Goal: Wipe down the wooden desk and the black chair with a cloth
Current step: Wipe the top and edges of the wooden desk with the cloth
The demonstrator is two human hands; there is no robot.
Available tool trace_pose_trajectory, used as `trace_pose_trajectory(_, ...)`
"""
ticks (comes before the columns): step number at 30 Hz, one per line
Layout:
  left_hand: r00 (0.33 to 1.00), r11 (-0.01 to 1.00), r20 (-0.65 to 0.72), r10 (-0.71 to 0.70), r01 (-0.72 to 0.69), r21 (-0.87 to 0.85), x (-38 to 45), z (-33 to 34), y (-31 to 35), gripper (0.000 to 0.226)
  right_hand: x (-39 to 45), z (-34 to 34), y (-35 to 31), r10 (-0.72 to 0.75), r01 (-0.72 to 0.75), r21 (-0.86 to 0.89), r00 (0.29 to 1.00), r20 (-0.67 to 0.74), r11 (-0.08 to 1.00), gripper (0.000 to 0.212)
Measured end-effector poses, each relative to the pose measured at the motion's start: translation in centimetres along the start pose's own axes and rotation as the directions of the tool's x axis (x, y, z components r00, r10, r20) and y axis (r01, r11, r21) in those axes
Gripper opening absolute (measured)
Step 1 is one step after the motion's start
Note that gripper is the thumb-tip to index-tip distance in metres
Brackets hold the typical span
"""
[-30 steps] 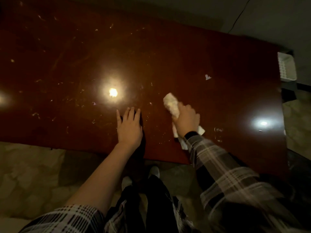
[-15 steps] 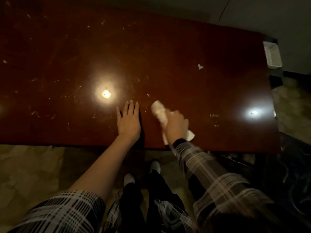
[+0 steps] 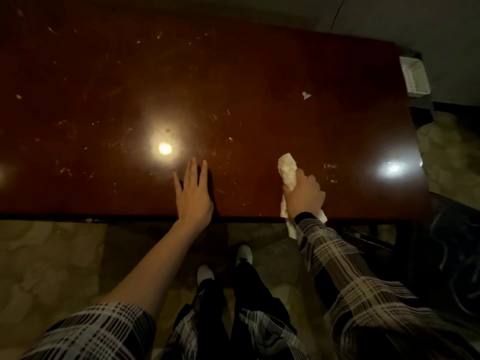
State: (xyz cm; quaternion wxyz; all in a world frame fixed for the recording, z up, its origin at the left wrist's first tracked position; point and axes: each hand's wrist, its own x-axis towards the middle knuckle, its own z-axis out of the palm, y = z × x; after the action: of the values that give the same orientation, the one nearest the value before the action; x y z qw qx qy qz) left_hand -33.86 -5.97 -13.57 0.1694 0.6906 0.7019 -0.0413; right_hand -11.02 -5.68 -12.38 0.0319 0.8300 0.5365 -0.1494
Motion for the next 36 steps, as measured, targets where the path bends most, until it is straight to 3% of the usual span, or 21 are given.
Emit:
trace_pose_trajectory(5, 0.989, 0.984, -0.047, -0.138, 0.131, -0.117, -1.5, 0.4, -2.0, 0.078, -3.9, 1.3, -5.0, -0.136, 0.138, -0.025, 0.989, 0.054, 0.990, 0.048)
trace_pose_trajectory(8, 0.983, 0.981, -0.021, -0.181, 0.179, -0.073, -2.3, 0.4, -3.5, 0.066, -6.7, 2.6, -8.0, -0.295, 0.304, -0.047, 0.945, 0.141, 0.952, 0.049)
trace_pose_trajectory(11, 0.974, 0.972, 0.026, -0.227, 0.228, -0.053, -2.7, 0.3, -4.8, 0.065, -8.8, 2.7, -10.0, -0.480, 0.500, -0.020, 0.842, 0.245, 0.866, 0.051)
trace_pose_trajectory(14, 0.959, 0.957, 0.061, -0.275, 0.279, -0.073, -3.2, 0.3, -5.5, 0.065, -11.0, 2.9, -10.6, -0.600, 0.571, 0.207, 0.685, 0.412, 0.794, 0.045)
trace_pose_trajectory(15, 0.954, 0.950, 0.064, -0.293, 0.298, -0.098, -3.3, 0.3, -5.6, 0.065, -11.5, 2.8, -10.3, -0.586, 0.496, 0.313, 0.704, 0.401, 0.810, 0.041)
trace_pose_trajectory(18, 0.949, 0.943, 0.096, -0.299, 0.310, -0.126, -3.0, 0.2, -5.7, 0.068, -10.0, 1.9, -8.7, -0.396, 0.246, 0.489, 0.889, 0.230, 0.837, 0.032)
trace_pose_trajectory(21, 0.951, 0.949, 0.125, -0.284, 0.297, -0.106, -2.6, 0.4, -5.5, 0.071, -5.6, 0.4, -7.7, -0.302, 0.242, 0.370, 0.946, 0.115, 0.897, 0.035)
trace_pose_trajectory(27, 0.934, 0.949, 0.199, -0.297, 0.313, -0.049, -1.5, 0.9, -5.5, 0.073, 0.6, 0.2, -8.7, -0.160, 0.153, 0.142, 0.986, 0.046, 0.978, 0.038)
trace_pose_trajectory(30, 0.926, 0.953, 0.260, -0.275, 0.298, -0.055, -1.2, 0.6, -5.8, 0.070, -0.9, 1.0, -10.2, -0.202, 0.198, 0.076, 0.978, 0.059, 0.977, 0.040)
trace_pose_trajectory(33, 0.911, 0.951, 0.313, -0.268, 0.302, -0.066, -1.0, 0.1, -5.8, 0.071, -5.0, 2.2, -12.2, -0.487, 0.497, -0.008, 0.853, 0.187, 0.868, 0.047)
trace_pose_trajectory(36, 0.903, 0.953, 0.347, -0.253, 0.295, -0.072, -0.8, -0.4, -5.9, 0.072, -5.6, 1.7, -12.6, -0.602, 0.631, -0.049, 0.758, 0.252, 0.774, 0.051)
